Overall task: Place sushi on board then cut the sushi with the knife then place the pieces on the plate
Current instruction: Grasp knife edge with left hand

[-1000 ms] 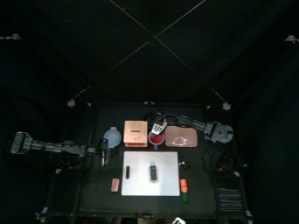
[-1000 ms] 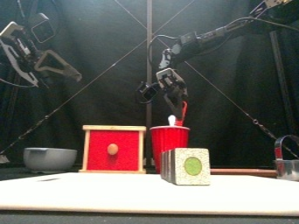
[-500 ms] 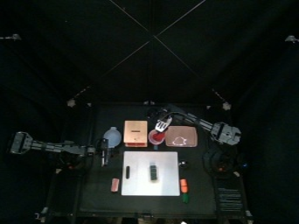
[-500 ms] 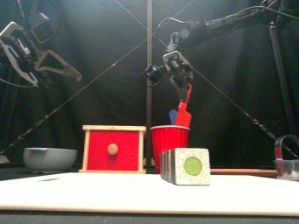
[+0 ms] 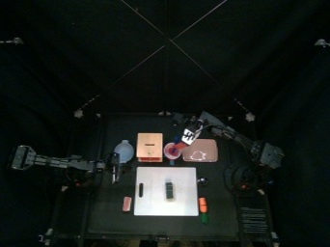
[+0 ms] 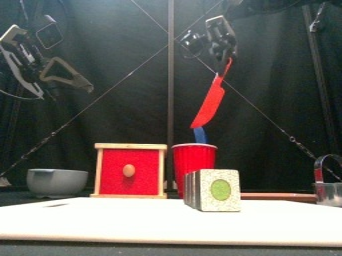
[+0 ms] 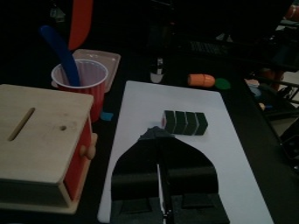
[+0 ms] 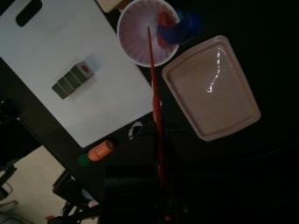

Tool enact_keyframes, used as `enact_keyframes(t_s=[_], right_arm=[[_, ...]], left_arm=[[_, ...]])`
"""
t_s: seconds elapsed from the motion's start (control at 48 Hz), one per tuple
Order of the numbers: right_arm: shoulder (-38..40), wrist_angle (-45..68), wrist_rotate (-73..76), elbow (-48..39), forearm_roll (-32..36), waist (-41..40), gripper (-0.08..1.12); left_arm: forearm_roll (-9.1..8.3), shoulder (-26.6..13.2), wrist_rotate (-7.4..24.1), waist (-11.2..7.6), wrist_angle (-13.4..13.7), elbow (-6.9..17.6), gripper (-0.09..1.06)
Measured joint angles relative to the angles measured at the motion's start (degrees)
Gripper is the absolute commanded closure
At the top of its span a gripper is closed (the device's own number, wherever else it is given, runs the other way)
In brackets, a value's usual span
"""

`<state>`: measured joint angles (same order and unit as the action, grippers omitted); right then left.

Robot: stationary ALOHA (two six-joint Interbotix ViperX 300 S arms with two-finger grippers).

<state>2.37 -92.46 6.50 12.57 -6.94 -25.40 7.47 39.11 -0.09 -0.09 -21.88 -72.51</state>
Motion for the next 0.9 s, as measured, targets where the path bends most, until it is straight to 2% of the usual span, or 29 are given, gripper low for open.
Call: enact_keyframes(t_s=[0.271, 0.458, 0.688, 0.896], right_arm=[[8.5, 7.1, 1.1, -6.4, 10.2, 12.4, 0.68], [13.1, 16.5, 10.2, -15.2, 16.3, 19.5, 0.68], [21.0, 30.8, 17.6, -27.9, 24.8, 26.0, 0.68], [28.4, 47.7, 23.5, -40.0, 27.0, 27.7, 0.68]], left_arm=[[0.09, -0.1, 0.2, 0.0, -0.2, 0.0, 0.97], [0.09, -0.1, 0.2, 0.0, -0.4, 0.1, 0.97], [0.09, 0.0, 0.1, 0.0, -2.5, 1.1, 0.97], [0.0, 0.0, 0.4, 0.0, -3.9, 2.9, 0.96]])
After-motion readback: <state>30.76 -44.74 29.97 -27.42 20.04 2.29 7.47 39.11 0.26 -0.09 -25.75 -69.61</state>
